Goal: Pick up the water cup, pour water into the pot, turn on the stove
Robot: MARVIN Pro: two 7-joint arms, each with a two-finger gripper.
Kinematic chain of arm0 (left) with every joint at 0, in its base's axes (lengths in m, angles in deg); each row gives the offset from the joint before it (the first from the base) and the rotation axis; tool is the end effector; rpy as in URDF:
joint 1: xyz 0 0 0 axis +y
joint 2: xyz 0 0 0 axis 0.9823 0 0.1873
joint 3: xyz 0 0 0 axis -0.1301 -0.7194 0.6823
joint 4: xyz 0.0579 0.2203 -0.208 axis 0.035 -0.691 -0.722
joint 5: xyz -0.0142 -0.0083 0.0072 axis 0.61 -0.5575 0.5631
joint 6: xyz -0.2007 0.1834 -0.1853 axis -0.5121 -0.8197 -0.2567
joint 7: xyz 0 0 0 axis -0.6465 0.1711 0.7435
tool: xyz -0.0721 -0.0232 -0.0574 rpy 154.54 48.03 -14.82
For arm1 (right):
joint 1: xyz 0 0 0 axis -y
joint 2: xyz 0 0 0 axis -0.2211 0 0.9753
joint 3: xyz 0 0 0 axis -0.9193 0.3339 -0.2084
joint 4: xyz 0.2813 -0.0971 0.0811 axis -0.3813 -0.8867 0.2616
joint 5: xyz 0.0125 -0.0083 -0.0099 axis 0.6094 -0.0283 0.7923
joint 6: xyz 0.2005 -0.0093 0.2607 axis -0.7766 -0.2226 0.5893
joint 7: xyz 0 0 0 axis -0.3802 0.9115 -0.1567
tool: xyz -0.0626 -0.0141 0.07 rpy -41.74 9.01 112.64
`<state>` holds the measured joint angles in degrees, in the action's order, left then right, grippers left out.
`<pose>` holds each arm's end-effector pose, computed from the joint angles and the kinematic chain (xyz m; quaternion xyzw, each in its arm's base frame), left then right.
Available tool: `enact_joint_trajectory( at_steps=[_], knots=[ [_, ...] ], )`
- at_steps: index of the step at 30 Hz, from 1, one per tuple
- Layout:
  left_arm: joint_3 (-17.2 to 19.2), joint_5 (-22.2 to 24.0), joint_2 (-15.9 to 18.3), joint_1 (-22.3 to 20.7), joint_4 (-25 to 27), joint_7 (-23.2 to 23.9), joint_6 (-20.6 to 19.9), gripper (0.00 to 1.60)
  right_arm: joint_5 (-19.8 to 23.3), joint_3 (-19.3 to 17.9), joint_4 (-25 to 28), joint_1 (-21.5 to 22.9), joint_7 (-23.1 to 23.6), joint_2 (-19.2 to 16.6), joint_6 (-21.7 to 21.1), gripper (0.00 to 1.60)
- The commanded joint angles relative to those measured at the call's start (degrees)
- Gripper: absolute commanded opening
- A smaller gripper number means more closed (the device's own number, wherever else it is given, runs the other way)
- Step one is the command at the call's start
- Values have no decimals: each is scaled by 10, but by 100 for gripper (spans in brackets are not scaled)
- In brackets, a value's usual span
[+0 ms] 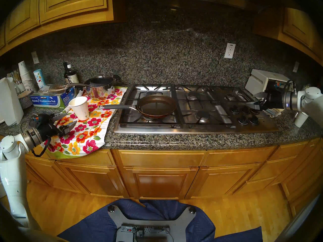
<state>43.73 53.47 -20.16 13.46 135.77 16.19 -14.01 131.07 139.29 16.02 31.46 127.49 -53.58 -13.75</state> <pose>0.3483 0.2902 -0.2232 0.7211 -0.2317 0.6451 0.1008 0.4366 -0.4050 -0.0711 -0.8027 -0.3147 -0.5042 0.0492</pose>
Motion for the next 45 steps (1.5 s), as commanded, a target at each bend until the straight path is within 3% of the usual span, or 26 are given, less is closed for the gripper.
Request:
enact_joint_trajectory(
  at_steps=[1, 9, 25, 36, 45],
  knots=[
    [6, 8, 5, -14, 13, -1, 1, 160, -31, 5, 24, 64, -44, -15, -46, 160],
    [6, 8, 5, -14, 13, -1, 1, 160, -70, 22, 65, 90, -81, -14, -122, 160],
    [6, 8, 5, -14, 13, -1, 1, 160, -106, 26, 143, 168, -121, -61, -235, 160],
    [6, 8, 4, -14, 13, -1, 1, 160, -80, 15, 189, 194, -145, -97, -303, 160],
    [6, 8, 4, -14, 14, -1, 1, 160, -67, 16, 205, 209, -178, -108, -326, 160]
  ],
)
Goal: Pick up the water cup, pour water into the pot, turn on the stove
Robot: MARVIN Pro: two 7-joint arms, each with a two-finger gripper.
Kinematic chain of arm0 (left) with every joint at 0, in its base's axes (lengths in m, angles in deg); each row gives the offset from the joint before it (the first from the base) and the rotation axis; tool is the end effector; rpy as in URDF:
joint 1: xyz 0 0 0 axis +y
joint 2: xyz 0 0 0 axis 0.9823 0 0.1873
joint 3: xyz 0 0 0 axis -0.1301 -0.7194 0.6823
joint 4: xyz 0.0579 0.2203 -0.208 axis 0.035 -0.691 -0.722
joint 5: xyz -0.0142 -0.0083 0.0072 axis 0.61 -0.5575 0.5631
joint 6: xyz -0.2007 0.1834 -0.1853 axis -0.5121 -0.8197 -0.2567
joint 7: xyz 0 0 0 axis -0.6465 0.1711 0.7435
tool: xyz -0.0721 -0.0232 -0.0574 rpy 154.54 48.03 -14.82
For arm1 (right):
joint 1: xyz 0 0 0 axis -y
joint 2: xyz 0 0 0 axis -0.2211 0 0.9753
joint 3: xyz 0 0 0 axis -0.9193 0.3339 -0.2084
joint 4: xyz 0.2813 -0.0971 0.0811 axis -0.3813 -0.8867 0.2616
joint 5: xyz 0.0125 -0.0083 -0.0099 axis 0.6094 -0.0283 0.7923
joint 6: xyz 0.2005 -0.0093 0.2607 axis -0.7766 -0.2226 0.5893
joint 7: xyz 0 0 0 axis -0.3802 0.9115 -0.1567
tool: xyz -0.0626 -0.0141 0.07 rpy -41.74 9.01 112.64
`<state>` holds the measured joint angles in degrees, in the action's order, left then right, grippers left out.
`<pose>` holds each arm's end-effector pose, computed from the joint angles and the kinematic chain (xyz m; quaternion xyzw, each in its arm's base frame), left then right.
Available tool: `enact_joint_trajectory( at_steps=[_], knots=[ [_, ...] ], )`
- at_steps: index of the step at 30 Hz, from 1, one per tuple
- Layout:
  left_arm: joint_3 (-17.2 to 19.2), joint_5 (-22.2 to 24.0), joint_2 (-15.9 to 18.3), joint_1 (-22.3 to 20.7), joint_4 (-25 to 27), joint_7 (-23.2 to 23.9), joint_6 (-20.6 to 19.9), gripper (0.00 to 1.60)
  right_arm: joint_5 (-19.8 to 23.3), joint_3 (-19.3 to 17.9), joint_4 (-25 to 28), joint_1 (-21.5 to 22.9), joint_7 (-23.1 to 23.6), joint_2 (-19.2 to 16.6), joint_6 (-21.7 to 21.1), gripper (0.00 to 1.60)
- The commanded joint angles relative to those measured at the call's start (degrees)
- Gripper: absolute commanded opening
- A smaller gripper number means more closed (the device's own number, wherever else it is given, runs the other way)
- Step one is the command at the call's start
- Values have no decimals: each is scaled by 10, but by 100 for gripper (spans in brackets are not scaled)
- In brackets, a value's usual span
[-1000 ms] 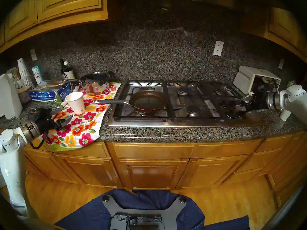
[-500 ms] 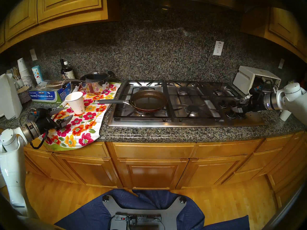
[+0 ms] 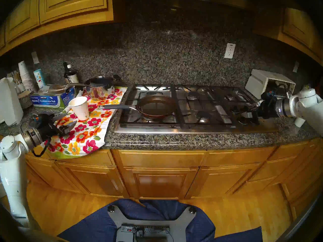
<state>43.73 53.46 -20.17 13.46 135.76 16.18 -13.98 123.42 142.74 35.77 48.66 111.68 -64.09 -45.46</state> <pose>0.3483 0.2902 -0.2233 0.7211 -0.2317 0.6451 0.1006 0.4194 -0.3538 -0.0887 -0.8886 -0.1838 -0.4167 0.0546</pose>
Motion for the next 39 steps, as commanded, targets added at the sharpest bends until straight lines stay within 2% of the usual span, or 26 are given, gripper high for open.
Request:
enact_joint_trajectory(
  at_steps=[1, 7, 14, 31, 34, 39],
  knots=[
    [6, 8, 4, -14, 14, -1, 1, 160, 9, -18, 9, 39, -22, -4, -11, 160],
    [6, 8, 4, -15, 14, -1, 1, 160, 12, -13, 14, 47, -29, -7, -20, 160],
    [6, 9, 4, -15, 14, -1, 0, 160, 43, -3, 33, 44, -41, -7, -23, 160],
    [7, 9, 4, -15, 14, -1, 0, 160, 77, 31, 35, 14, -82, -7, 47, 160],
    [7, 9, 4, -15, 14, -1, 0, 160, 83, 32, 34, 7, -90, -6, 50, 160],
    [7, 9, 4, -15, 14, -1, 0, 160, 100, 36, 30, -5, -109, 17, 35, 160]
  ],
)
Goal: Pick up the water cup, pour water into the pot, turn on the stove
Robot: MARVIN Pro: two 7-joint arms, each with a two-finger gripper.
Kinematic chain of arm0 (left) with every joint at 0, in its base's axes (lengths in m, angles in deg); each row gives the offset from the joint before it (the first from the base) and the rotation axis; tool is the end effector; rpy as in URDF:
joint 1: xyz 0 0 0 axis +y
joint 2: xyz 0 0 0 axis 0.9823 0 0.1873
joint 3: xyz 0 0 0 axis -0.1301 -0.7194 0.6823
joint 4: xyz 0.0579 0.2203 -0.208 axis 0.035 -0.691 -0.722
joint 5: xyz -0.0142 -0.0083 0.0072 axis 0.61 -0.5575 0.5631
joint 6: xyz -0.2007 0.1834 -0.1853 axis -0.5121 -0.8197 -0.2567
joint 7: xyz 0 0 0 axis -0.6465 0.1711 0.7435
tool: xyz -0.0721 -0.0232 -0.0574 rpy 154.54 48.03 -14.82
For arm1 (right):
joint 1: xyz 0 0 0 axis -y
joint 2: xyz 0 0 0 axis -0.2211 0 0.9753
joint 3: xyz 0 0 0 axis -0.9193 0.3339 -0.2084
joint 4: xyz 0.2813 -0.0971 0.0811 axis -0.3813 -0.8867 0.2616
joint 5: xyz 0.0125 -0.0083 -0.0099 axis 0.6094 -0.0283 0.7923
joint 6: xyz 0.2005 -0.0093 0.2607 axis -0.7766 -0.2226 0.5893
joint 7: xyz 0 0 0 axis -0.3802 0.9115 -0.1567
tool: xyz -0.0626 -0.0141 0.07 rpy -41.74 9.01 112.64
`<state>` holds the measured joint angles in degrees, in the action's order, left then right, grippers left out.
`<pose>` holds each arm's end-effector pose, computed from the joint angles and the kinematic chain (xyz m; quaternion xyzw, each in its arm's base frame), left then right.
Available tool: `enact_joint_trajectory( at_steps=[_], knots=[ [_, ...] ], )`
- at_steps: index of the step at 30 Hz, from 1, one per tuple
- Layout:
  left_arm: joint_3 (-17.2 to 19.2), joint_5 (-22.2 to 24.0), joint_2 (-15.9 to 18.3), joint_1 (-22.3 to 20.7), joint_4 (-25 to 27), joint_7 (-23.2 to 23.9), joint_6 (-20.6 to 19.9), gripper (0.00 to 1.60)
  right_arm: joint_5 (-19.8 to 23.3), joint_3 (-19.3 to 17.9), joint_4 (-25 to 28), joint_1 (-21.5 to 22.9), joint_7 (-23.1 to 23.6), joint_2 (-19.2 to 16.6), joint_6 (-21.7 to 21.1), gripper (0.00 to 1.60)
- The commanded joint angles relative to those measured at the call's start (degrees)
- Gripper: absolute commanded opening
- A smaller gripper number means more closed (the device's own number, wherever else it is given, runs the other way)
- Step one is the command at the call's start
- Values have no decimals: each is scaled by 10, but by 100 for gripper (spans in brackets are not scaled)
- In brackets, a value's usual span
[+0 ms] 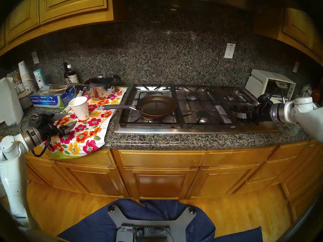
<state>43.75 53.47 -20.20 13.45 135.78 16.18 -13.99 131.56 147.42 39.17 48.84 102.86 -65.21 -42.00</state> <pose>0.3483 0.2902 -0.2232 0.7209 -0.2315 0.6454 0.1007 0.4168 -0.3420 -0.1199 -0.8874 -0.1299 -0.4376 0.0642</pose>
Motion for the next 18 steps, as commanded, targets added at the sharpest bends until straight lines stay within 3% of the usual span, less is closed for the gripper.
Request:
enact_joint_trajectory(
  at_steps=[1, 18],
  knots=[
    [6, 8, 4, -15, 14, -1, 0, 160, 22, -10, -5, -9, -21, 30, 3, 160],
    [6, 8, 4, -14, 14, -1, 0, 160, 77, -20, -21, -71, -35, 70, 35, 160]
  ],
)
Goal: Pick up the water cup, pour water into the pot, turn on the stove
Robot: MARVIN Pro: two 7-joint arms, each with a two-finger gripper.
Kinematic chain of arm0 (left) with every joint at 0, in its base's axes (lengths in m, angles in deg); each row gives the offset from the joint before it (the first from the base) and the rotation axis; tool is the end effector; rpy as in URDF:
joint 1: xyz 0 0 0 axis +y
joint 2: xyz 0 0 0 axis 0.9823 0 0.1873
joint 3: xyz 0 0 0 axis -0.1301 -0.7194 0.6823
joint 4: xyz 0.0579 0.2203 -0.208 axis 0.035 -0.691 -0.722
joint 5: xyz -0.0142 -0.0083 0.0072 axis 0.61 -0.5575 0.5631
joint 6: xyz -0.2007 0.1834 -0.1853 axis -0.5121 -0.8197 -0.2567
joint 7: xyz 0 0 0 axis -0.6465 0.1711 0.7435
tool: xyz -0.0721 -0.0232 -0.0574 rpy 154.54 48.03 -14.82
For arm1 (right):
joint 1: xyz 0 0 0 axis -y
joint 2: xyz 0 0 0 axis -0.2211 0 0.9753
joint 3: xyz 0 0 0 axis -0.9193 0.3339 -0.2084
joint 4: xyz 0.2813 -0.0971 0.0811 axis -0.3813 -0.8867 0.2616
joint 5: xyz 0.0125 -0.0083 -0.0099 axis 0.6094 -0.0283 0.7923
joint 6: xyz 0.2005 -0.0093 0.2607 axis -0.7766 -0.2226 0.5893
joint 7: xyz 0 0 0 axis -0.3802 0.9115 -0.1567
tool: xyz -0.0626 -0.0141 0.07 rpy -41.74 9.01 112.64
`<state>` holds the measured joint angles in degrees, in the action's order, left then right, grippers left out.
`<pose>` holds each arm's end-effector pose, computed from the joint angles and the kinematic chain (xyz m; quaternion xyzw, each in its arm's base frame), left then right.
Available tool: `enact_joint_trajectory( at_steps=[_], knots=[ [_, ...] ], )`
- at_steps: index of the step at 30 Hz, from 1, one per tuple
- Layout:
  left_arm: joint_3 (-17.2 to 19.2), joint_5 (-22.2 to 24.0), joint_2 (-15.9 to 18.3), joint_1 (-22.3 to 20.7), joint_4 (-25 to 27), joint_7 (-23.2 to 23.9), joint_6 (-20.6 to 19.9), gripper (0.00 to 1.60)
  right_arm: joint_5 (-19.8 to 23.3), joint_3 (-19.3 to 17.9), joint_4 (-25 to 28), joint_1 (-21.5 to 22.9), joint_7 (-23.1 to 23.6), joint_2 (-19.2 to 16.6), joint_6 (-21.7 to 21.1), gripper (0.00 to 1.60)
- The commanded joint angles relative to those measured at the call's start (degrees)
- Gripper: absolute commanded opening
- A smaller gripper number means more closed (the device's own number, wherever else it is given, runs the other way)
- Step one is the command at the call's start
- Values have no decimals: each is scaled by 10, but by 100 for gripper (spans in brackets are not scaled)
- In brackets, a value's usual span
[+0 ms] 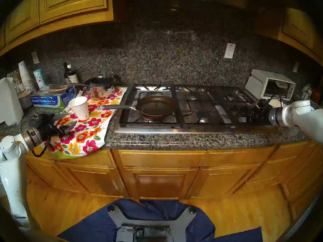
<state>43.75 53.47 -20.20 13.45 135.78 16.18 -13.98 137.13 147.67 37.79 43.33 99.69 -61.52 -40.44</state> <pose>0.3483 0.2902 -0.2232 0.7209 -0.2316 0.6454 0.1007 0.4189 -0.3465 -0.1369 -0.9015 -0.1049 -0.4165 0.0526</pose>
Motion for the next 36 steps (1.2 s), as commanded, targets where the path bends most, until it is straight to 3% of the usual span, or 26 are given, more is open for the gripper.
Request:
enact_joint_trajectory(
  at_steps=[1, 14, 15, 16, 17, 19, 20, 36],
  knots=[
    [6, 8, 4, -14, 14, -1, 0, 160, 31, -25, -11, -30, -6, 40, 28, 160],
    [6, 8, 5, -14, 14, -1, 1, 160, 84, -46, -47, -112, 2, 82, 73, 160],
    [6, 8, 5, -14, 14, -1, 1, 160, 86, -48, -51, -120, 4, 87, 78, 150],
    [6, 8, 5, -14, 14, -1, 1, 160, 94, -51, -58, -132, 6, 95, 84, 77],
    [6, 8, 5, -14, 14, -1, 1, 160, 100, -54, -63, -142, 8, 100, 88, 55],
    [6, 8, 4, -14, 14, -1, 1, 160, 110, -58, -74, -160, 13, 109, 99, 43],
    [6, 8, 4, -14, 14, -1, 1, 160, 114, -60, -78, -168, 16, 112, 103, 0],
    [6, 8, 4, -15, 14, -1, 0, 160, 145, -72, -119, -234, 60, 144, 132, 0]
  ],
)
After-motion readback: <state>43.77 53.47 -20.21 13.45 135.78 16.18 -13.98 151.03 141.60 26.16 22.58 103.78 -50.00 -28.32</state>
